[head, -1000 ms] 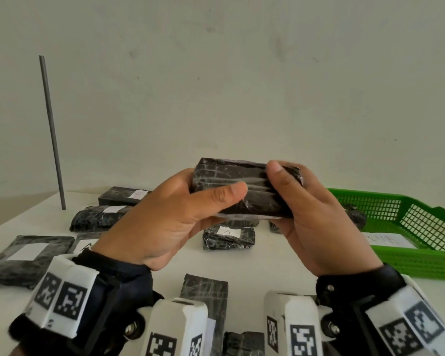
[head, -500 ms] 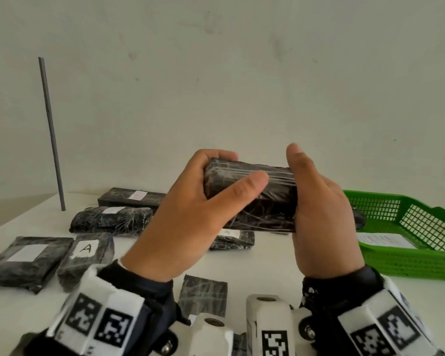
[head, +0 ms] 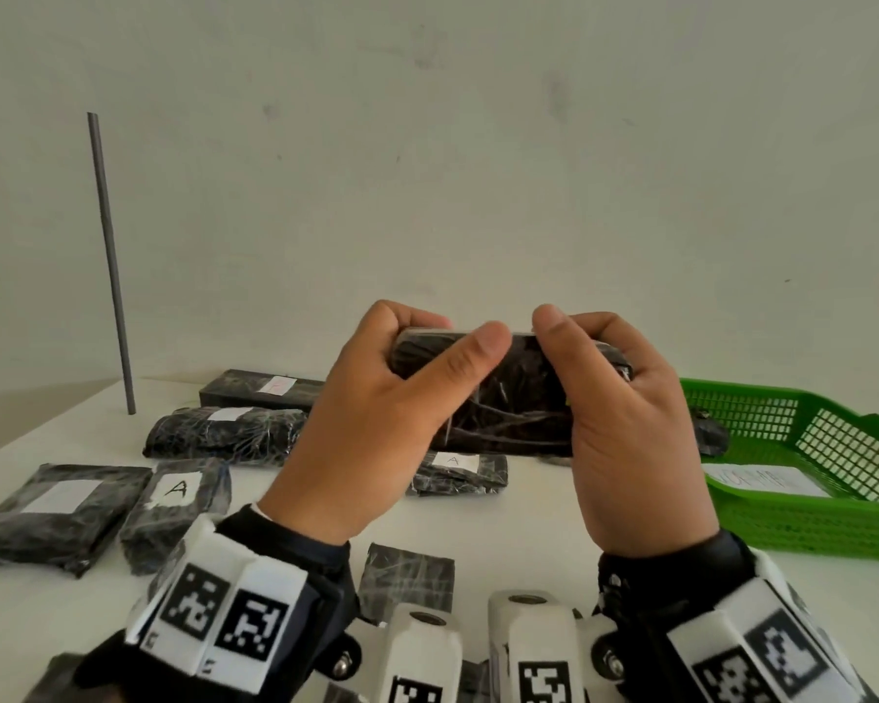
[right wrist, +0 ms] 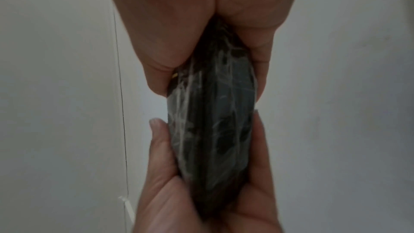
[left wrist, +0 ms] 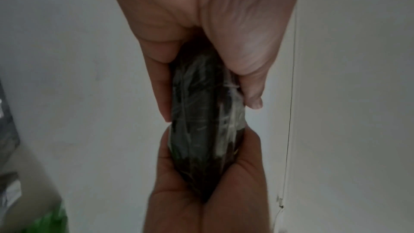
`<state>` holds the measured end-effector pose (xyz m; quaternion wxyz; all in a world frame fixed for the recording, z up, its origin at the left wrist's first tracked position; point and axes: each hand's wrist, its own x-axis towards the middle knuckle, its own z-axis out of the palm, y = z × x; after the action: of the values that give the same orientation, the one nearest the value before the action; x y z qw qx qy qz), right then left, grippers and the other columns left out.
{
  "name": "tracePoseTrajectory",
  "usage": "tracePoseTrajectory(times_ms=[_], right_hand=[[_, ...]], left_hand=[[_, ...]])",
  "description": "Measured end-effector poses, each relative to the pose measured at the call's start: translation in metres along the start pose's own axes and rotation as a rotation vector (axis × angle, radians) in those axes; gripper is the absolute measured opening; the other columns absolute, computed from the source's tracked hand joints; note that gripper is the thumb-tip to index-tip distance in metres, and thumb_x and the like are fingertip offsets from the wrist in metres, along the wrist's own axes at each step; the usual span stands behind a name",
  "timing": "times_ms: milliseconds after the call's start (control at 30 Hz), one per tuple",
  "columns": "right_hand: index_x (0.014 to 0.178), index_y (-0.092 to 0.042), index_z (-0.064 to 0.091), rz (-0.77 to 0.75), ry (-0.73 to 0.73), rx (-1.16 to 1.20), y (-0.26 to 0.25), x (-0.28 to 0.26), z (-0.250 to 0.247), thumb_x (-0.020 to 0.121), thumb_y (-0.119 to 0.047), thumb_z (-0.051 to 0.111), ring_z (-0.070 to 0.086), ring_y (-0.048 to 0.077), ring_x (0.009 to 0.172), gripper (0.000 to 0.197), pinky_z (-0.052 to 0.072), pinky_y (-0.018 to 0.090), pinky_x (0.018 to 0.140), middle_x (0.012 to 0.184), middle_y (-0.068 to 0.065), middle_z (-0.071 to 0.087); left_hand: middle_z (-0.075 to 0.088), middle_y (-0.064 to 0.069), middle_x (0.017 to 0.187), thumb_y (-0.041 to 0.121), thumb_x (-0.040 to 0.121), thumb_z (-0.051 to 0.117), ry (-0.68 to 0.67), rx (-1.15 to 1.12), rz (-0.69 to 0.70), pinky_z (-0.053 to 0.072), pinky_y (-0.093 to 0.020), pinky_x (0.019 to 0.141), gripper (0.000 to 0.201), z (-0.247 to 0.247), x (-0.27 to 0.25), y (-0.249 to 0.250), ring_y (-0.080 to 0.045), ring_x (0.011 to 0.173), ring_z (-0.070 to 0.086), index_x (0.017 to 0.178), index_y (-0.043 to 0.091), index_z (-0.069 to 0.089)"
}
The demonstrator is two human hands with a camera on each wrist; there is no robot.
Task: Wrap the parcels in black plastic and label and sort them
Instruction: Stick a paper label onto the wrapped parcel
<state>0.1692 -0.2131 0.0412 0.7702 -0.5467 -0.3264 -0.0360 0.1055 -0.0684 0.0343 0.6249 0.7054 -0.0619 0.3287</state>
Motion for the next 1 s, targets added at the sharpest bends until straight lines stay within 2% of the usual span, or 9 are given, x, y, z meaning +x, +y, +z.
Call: tracePoseTrajectory(times_ms=[100, 200, 300, 367, 533, 600, 833, 933, 1000], right_hand=[[0.098, -0.011, 0.065, -0.011, -0.052, -0.07, 0.002, 0.0, -0.002, 0.085, -0.049, 0.082, 0.074, 0.019, 0.08, 0.043, 0.062, 0.031, 0.072, 0.083, 0.003, 0.073], [0.101, -0.005, 0.065, -0.002, -0.056, -0.059, 0.001, 0.0, -0.005, 0.084, -0.042, 0.075, 0.077, 0.02, 0.083, 0.043, 0.06, 0.026, 0.072, 0.088, 0.011, 0.077], [0.101, -0.005, 0.065, 0.013, -0.06, -0.045, 0.001, 0.0, -0.006, 0.084, -0.041, 0.077, 0.077, 0.02, 0.084, 0.041, 0.061, 0.028, 0.074, 0.088, 0.011, 0.078], [0.097, -0.011, 0.065, 0.02, -0.064, -0.055, 0.003, 0.001, -0.007, 0.085, -0.045, 0.084, 0.077, 0.019, 0.085, 0.04, 0.062, 0.031, 0.076, 0.086, 0.004, 0.076], [0.088, -0.014, 0.065, 0.082, -0.048, 0.029, 0.005, 0.005, -0.009, 0.071, -0.046, 0.083, 0.074, 0.021, 0.079, 0.041, 0.059, 0.038, 0.077, 0.08, 0.004, 0.073], [0.089, -0.015, 0.066, 0.097, -0.054, 0.038, 0.005, 0.005, -0.009, 0.07, -0.05, 0.081, 0.074, 0.022, 0.083, 0.043, 0.058, 0.04, 0.081, 0.083, 0.004, 0.074], [0.106, 0.004, 0.064, 0.13, -0.027, 0.049, 0.002, 0.001, -0.002, 0.081, -0.04, 0.081, 0.079, 0.027, 0.086, 0.054, 0.062, 0.04, 0.079, 0.089, 0.012, 0.079], [0.101, -0.006, 0.066, 0.105, -0.03, 0.032, 0.0, 0.0, -0.002, 0.082, -0.041, 0.086, 0.079, 0.023, 0.087, 0.045, 0.062, 0.034, 0.079, 0.088, 0.007, 0.079], [0.1, -0.006, 0.067, 0.105, -0.025, 0.038, -0.002, 0.0, -0.003, 0.08, -0.041, 0.088, 0.079, 0.024, 0.086, 0.045, 0.062, 0.034, 0.078, 0.087, 0.008, 0.079]], left_hand=[[0.065, -0.004, 0.085, 0.069, 0.068, 0.073, 0.024, -0.062, -0.062, 0.058, -0.039, 0.077, 0.059, -0.006, 0.005, -0.003, -0.022, 0.081, 0.066, 0.098, 0.019, 0.062], [0.067, 0.0, 0.082, 0.074, 0.071, 0.076, 0.005, -0.09, -0.124, 0.055, -0.034, 0.078, 0.061, -0.005, 0.005, 0.001, -0.017, 0.083, 0.07, 0.095, 0.02, 0.062], [0.074, 0.001, 0.084, 0.062, 0.068, 0.079, 0.005, -0.128, -0.141, 0.056, -0.032, 0.079, 0.061, -0.004, 0.006, 0.002, -0.016, 0.087, 0.075, 0.1, 0.013, 0.062], [0.072, -0.002, 0.087, 0.066, 0.068, 0.084, 0.001, -0.112, -0.129, 0.057, -0.033, 0.081, 0.064, -0.003, 0.005, 0.004, -0.018, 0.087, 0.074, 0.1, 0.015, 0.063], [0.071, -0.025, 0.104, 0.067, 0.065, 0.077, 0.015, -0.068, -0.119, 0.06, -0.05, 0.094, 0.068, 0.0, 0.003, 0.001, -0.035, 0.101, 0.074, 0.104, 0.012, 0.063], [0.071, -0.026, 0.108, 0.067, 0.065, 0.077, 0.013, -0.075, -0.123, 0.058, -0.053, 0.097, 0.071, 0.0, 0.003, 0.002, -0.037, 0.104, 0.072, 0.106, 0.011, 0.063], [0.075, -0.022, 0.102, 0.068, 0.072, 0.082, -0.037, -0.098, -0.185, 0.06, -0.042, 0.088, 0.076, -0.005, 0.007, 0.002, -0.029, 0.096, 0.077, 0.107, 0.002, 0.065], [0.075, 0.0, 0.075, 0.055, 0.069, 0.073, -0.081, -0.176, -0.182, 0.058, -0.02, 0.067, 0.047, -0.004, 0.005, 0.009, -0.012, 0.075, 0.076, 0.088, 0.012, 0.069], [0.076, 0.002, 0.076, 0.05, 0.065, 0.069, -0.108, -0.202, -0.17, 0.057, -0.018, 0.065, 0.046, -0.002, 0.004, 0.011, -0.012, 0.075, 0.076, 0.09, 0.011, 0.07]])
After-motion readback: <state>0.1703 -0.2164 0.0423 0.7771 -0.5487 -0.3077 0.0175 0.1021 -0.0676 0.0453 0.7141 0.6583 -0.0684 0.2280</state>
